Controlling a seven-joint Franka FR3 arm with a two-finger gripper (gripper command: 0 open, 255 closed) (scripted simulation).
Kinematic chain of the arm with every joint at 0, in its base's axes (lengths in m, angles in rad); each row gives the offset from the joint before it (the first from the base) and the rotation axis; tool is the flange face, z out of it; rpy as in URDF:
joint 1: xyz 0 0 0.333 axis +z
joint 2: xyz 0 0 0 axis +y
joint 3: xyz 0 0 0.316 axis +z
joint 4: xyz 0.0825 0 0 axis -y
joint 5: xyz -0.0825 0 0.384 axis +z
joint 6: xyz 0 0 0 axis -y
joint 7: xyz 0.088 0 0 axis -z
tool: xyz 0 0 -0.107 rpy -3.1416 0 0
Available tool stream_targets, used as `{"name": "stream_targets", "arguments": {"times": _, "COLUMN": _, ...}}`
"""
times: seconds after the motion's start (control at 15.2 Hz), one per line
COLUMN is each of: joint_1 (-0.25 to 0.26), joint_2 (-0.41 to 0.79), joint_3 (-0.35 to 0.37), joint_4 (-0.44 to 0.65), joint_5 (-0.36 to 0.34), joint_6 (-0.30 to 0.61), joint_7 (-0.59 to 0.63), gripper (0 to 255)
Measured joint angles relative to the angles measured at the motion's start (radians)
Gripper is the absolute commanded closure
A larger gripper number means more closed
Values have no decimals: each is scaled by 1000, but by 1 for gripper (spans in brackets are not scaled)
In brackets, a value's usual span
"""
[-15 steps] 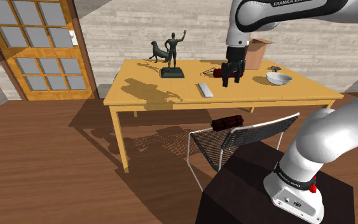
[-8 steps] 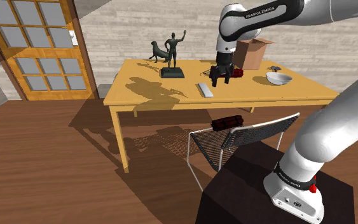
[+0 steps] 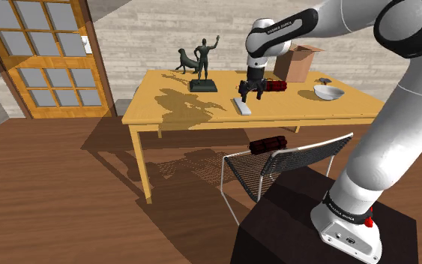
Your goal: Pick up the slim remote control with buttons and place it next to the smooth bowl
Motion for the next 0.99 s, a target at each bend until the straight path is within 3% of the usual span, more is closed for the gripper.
{"name": "stream_targets", "arguments": {"times": 0.99, "joint_1": -116, "joint_2": 510, "joint_3": -50, "joint_4": 492, "joint_5": 120, "joint_6": 54, "joint_7": -12, "gripper": 0}}
